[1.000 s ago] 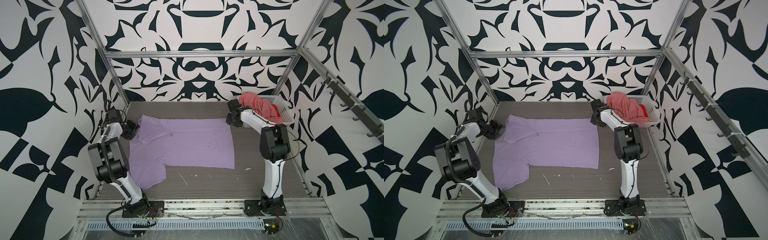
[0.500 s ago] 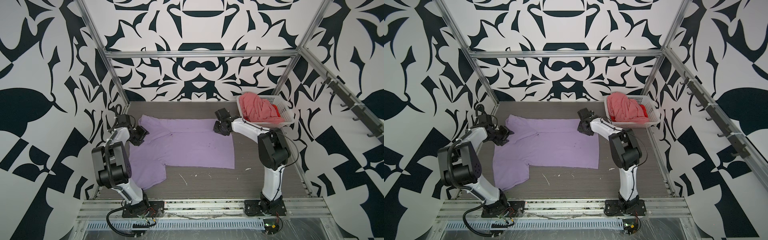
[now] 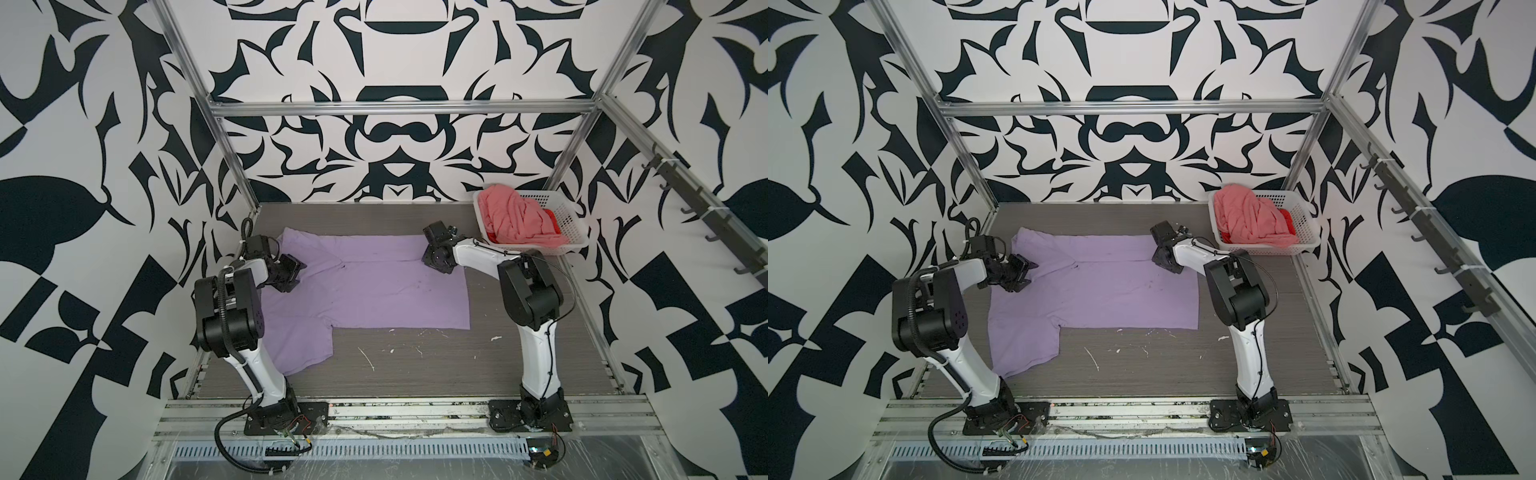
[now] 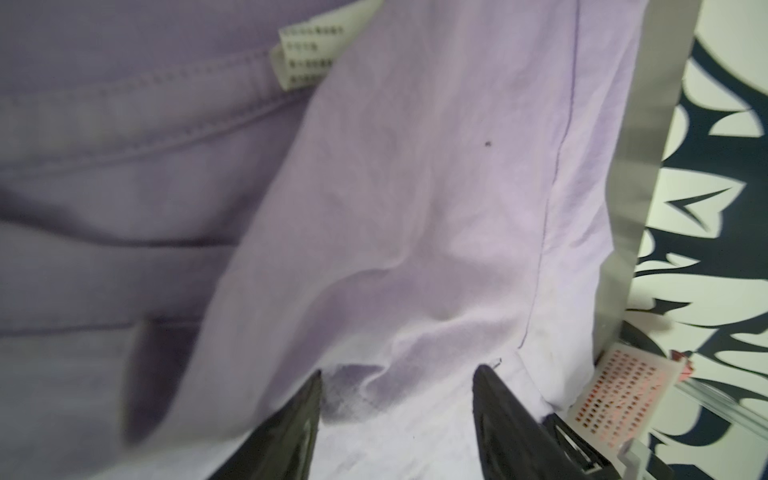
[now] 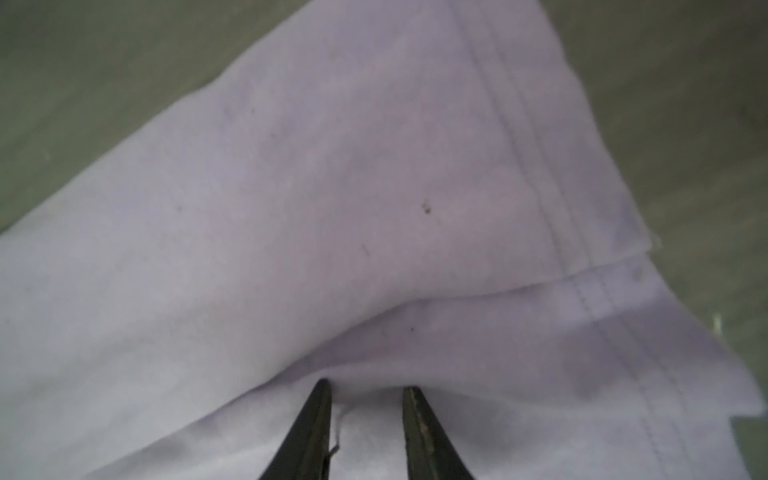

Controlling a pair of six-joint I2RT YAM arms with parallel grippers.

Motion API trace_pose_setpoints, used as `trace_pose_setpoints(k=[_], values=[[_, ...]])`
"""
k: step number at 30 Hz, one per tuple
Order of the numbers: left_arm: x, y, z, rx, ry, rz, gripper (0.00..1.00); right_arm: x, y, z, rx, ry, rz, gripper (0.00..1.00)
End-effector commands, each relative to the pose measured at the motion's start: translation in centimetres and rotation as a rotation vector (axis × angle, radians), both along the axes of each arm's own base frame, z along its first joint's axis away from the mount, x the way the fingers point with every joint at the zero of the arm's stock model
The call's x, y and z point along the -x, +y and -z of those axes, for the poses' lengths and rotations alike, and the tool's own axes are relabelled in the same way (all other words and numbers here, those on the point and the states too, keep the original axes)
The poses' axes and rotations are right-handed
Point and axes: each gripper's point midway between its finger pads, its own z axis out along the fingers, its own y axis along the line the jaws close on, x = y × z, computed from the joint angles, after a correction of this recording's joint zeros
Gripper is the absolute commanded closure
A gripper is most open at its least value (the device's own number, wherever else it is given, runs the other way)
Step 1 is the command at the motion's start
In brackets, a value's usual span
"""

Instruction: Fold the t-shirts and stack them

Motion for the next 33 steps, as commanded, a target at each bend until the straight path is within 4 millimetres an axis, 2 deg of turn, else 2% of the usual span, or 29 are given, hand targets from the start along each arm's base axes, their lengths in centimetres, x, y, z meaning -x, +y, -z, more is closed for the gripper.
trace_pose_setpoints(k=[1,6,11,15,19,23,25,27,30,33], values=[[0.0,0.2,2.9,0.022,0.073,-0.073,0.39,-1.2,-3.0,1.5,0.065,0.032,0.05,0.66],[-2.1,-0.1,3.6,0.042,0.069,-0.113,0.39,-5.2,-4.9,1.1,0.025,-0.014,0.088,0.66],[-5.6,-0.8,3.7,0.057,0.043,-0.104,0.39,-8.2,-5.0,0.7,-0.011,-0.029,0.066,0.66],[-6.8,-0.2,3.5,0.052,0.05,-0.144,0.39,-9.7,-4.9,0.4,-0.043,-0.051,0.055,0.67],[-7.1,-0.3,2.0,0.06,0.01,-0.147,0.39,-10.3,-4.5,-1.4,-0.064,-0.087,0.031,0.67],[-7.6,-1.5,-2.2,0.086,-0.123,-0.042,0.38,-9.3,-4.4,-4.4,-0.071,-0.121,0.017,0.67],[-7.2,-1.6,-4.5,0.053,-0.17,0.021,0.38,-8.3,-4.4,-6.1,-0.058,-0.149,-0.002,0.67],[-6.1,-0.9,-6.0,-0.019,-0.183,0.056,0.37,-6.8,-5.0,-7.2,-0.014,-0.16,0.008,0.67],[-3.6,0.2,-7.4,-0.085,-0.163,0.107,0.35,-3.5,-6.1,-7.6,-0.003,-0.146,0.042,0.65],[-0.2,1.2,-7.2,-0.145,-0.07,0.155,0.34,0.2,-6.9,-7.6,-0.029,-0.134,0.077,0.62]])
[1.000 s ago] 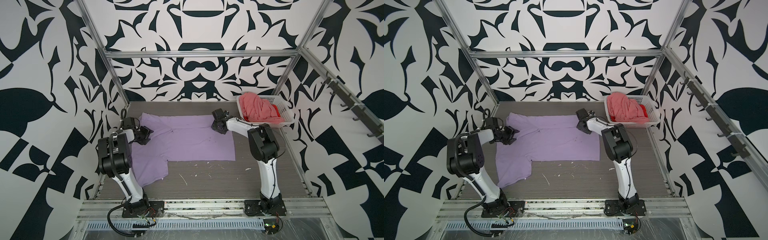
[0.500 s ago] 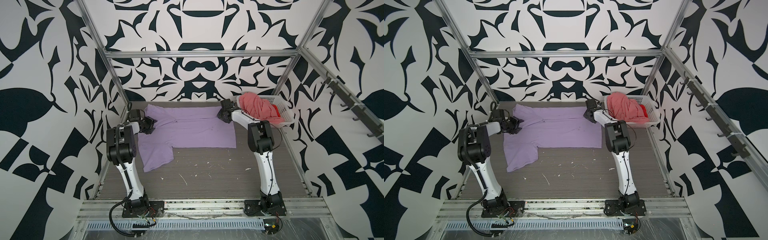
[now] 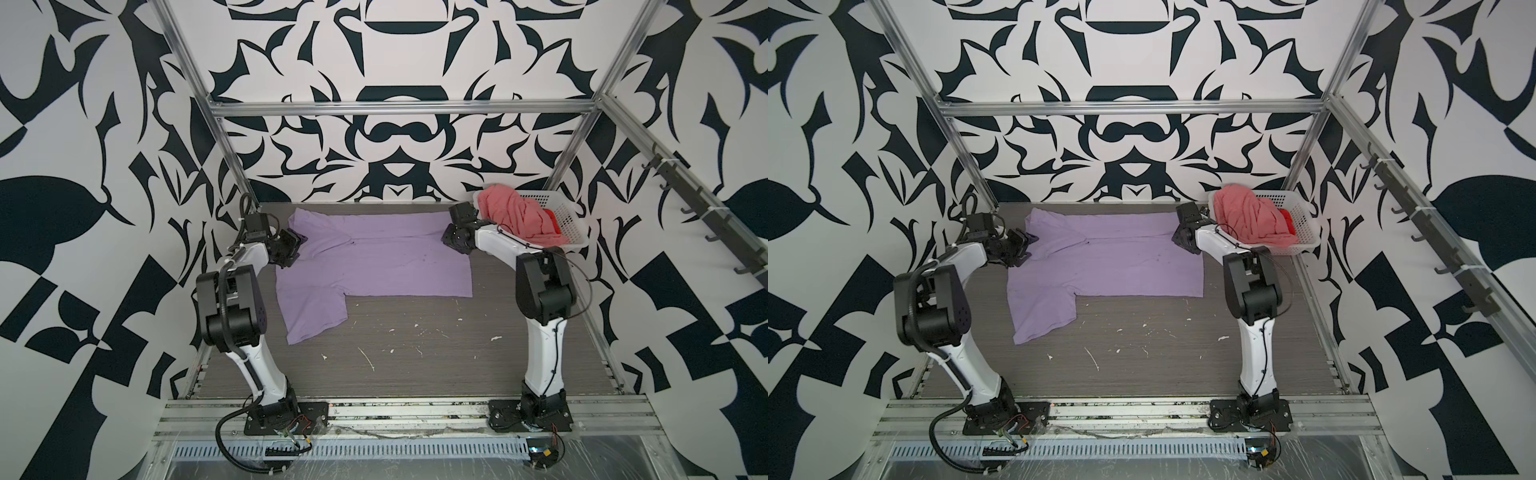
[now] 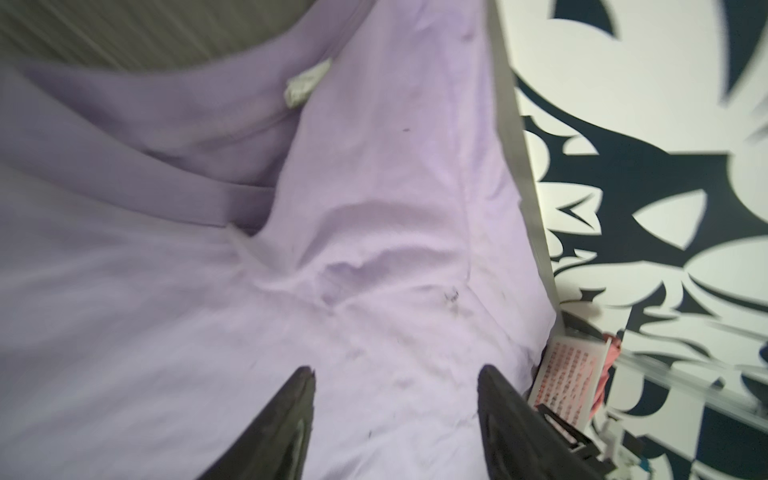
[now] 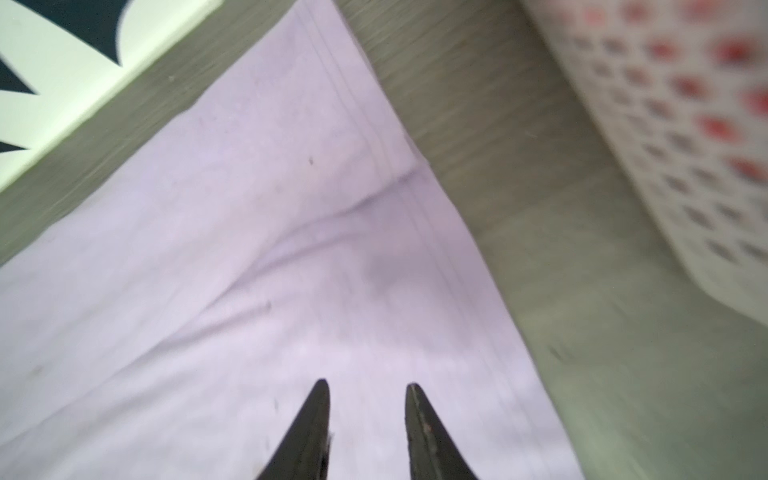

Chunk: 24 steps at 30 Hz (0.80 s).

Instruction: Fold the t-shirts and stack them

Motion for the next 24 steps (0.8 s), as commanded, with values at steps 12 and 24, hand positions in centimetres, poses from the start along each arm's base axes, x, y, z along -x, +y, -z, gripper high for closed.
trace_pose_setpoints(k=[12,24], values=[[17.7,1.5,3.7,-0.243,0.379,0.077,0.31,16.1,-2.7,-1.5,0.01,0.038,0.144,0.52],[23.0,-0.4,6.3,-0.132,0.47,-0.019,0.3,19.7,-3.5,1.9,-0.072,0.027,0.123,0.41]])
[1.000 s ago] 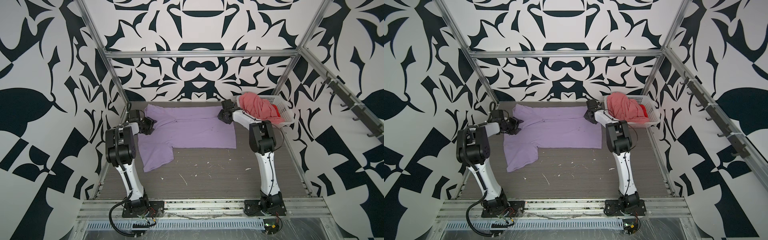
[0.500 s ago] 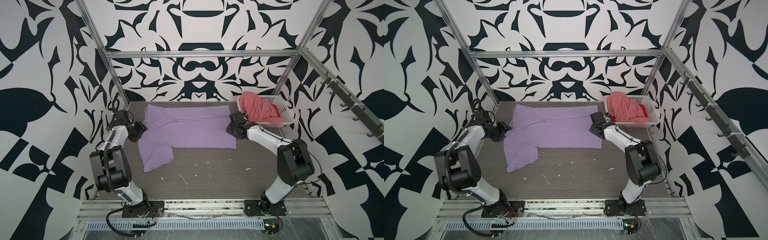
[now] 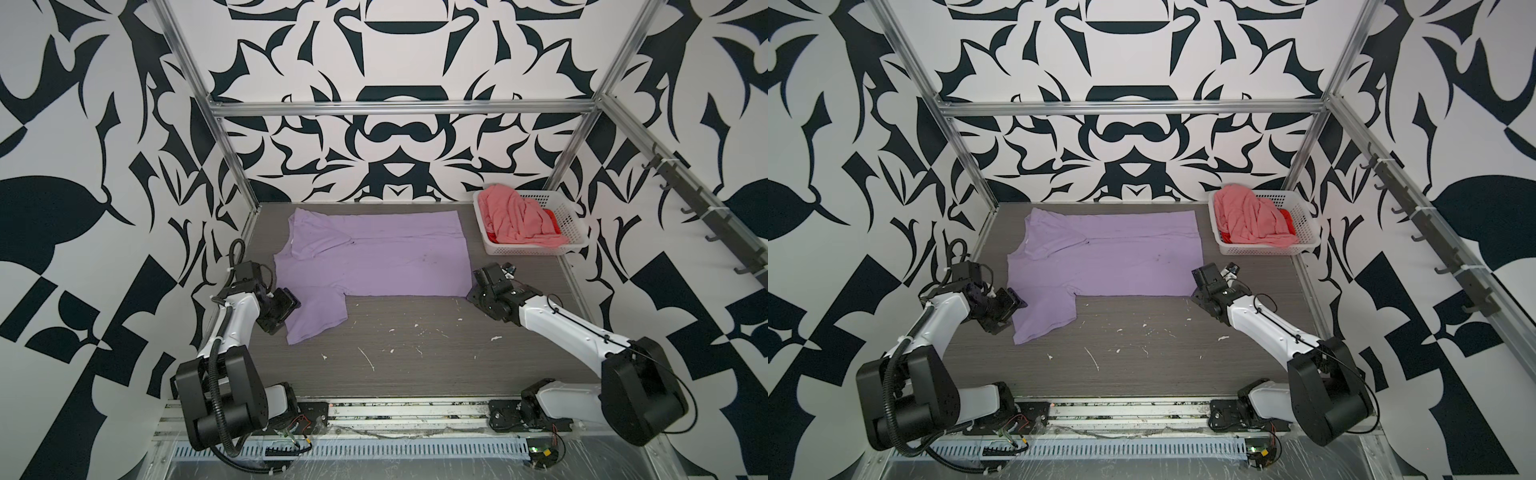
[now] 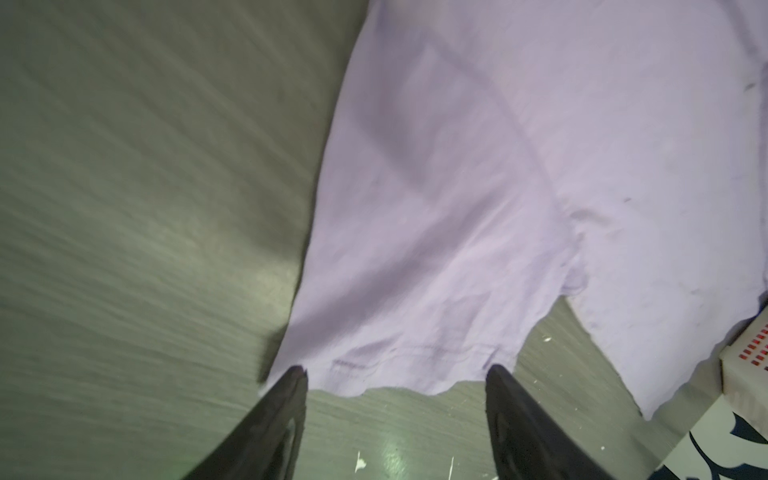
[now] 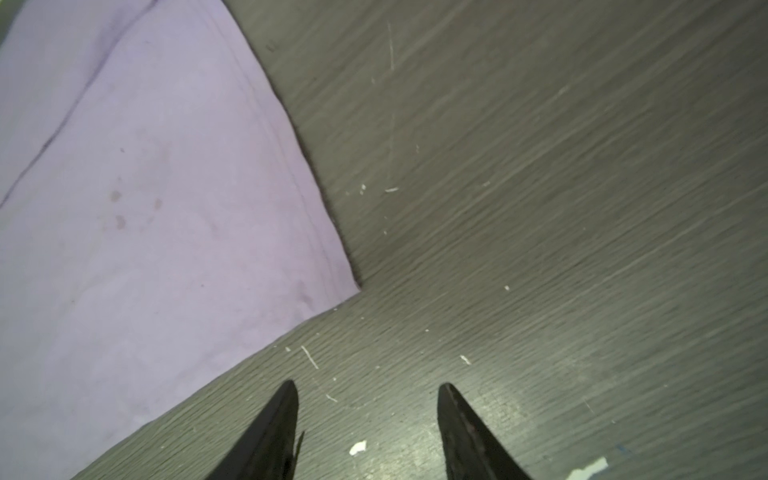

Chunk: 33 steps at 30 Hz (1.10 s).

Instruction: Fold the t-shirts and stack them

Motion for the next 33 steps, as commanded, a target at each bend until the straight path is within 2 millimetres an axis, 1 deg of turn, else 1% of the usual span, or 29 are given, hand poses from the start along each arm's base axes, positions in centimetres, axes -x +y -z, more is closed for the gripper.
trace_pose_setpoints(k=[1,2,3,4,6,8,12,15,17,21,26,29,30,33], values=[[1.6,0.0,0.5,0.015,0.078,-0.072,0.31,-0.6,0.6,0.8,-0.045,-0.029,0.0,0.41],[2.1,0.0,1.0,0.014,0.098,-0.092,0.33,-0.9,0.6,0.9,-0.05,-0.039,0.004,0.41],[2.4,0.1,0.8,0.009,0.085,-0.114,0.34,-1.2,1.2,1.1,-0.083,-0.042,-0.018,0.41],[2.8,-0.2,1.2,0.02,0.092,-0.125,0.35,-1.5,1.4,1.2,-0.09,-0.046,-0.032,0.41],[3.7,-0.3,1.9,0.022,0.114,-0.152,0.36,-1.9,1.4,1.4,-0.095,-0.042,-0.049,0.41],[4.3,-0.1,2.1,0.007,0.12,-0.177,0.36,-2.4,1.4,1.4,-0.113,-0.043,-0.056,0.41],[5.0,1.6,1.6,-0.111,0.102,-0.235,0.36,-3.4,1.3,1.1,-0.144,-0.067,-0.047,0.4],[5.5,2.5,1.8,-0.16,0.106,-0.267,0.34,-3.7,1.1,1.0,-0.155,-0.072,-0.044,0.38],[5.4,2.2,2.4,-0.146,0.108,-0.264,0.33,-3.8,1.2,1.3,-0.175,-0.066,-0.047,0.35],[4.9,1.0,3.2,-0.076,0.1,-0.236,0.34,-4.3,1.5,1.9,-0.225,-0.066,-0.041,0.32],[4.3,-0.8,3.8,0.032,0.039,-0.231,0.35,-5.0,1.9,2.2,-0.243,-0.057,-0.052,0.32],[3.9,-1.3,4.0,0.064,0.016,-0.235,0.36,-5.1,2.1,2.7,-0.246,-0.039,-0.055,0.32],[3.8,-1.3,4.1,0.066,0.012,-0.239,0.38,-5.2,2.1,2.6,-0.248,-0.047,-0.05,0.32],[3.1,-1.3,4.1,0.075,-0.011,-0.242,0.47,-5.8,2.1,2.3,-0.262,-0.075,-0.036,0.34]])
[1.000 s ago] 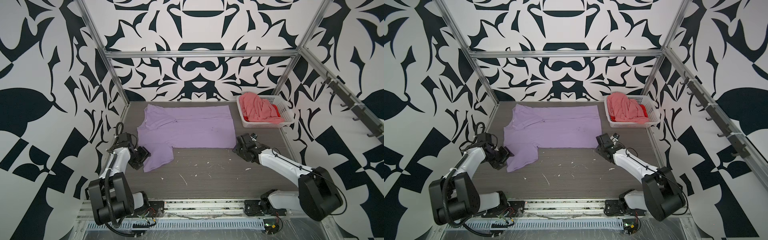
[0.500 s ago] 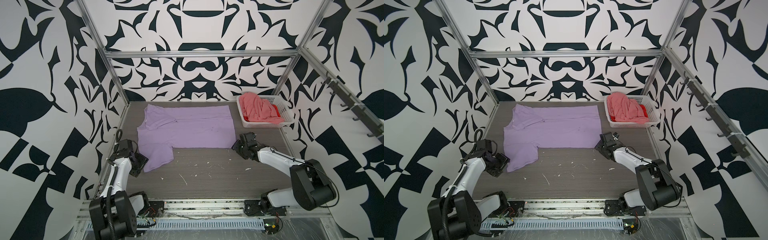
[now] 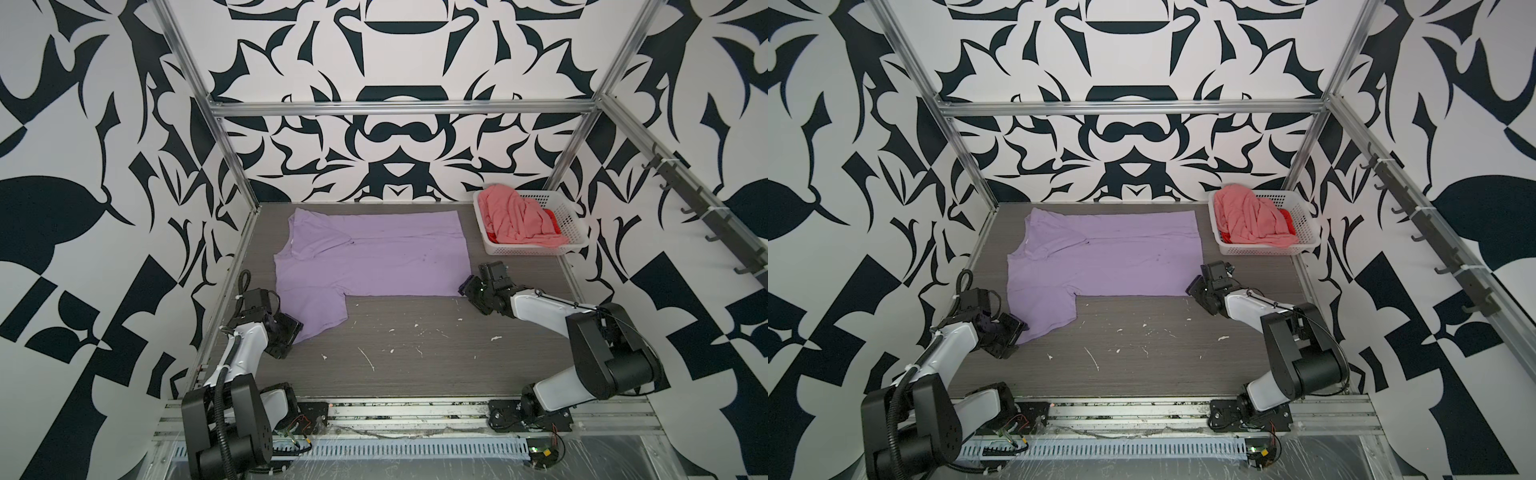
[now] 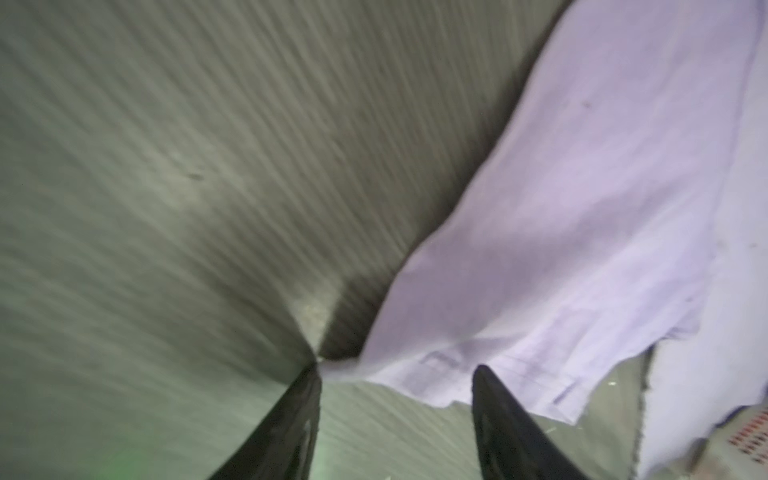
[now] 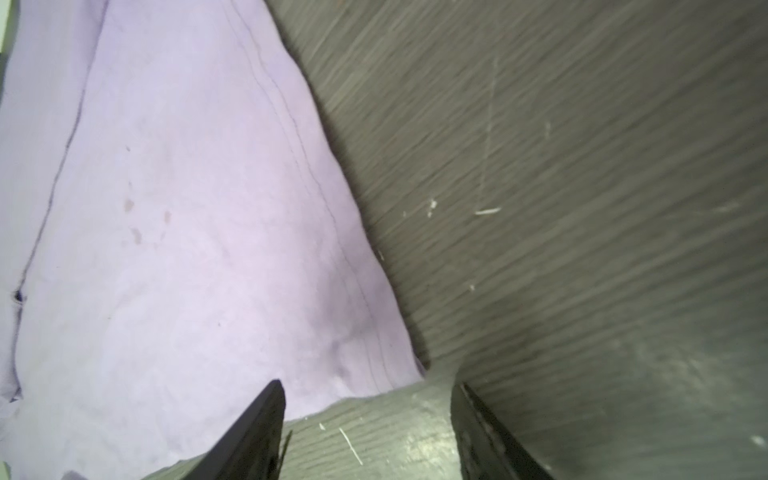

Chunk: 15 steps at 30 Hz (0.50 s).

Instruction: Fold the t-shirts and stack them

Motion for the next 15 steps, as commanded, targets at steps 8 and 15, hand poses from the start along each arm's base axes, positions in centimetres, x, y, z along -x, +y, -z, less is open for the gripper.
trace_pose_setpoints(k=[8,15], values=[[-1.7,0.0,-0.5,0.004,-0.064,0.009,0.82,-3.0,1.0,-1.1,-0.04,-0.037,0.012,0.75],[-2.4,0.3,-2.2,-0.012,-0.104,0.009,1.0,-3.6,0.4,-2.8,0.028,-0.052,-0.008,1.0]])
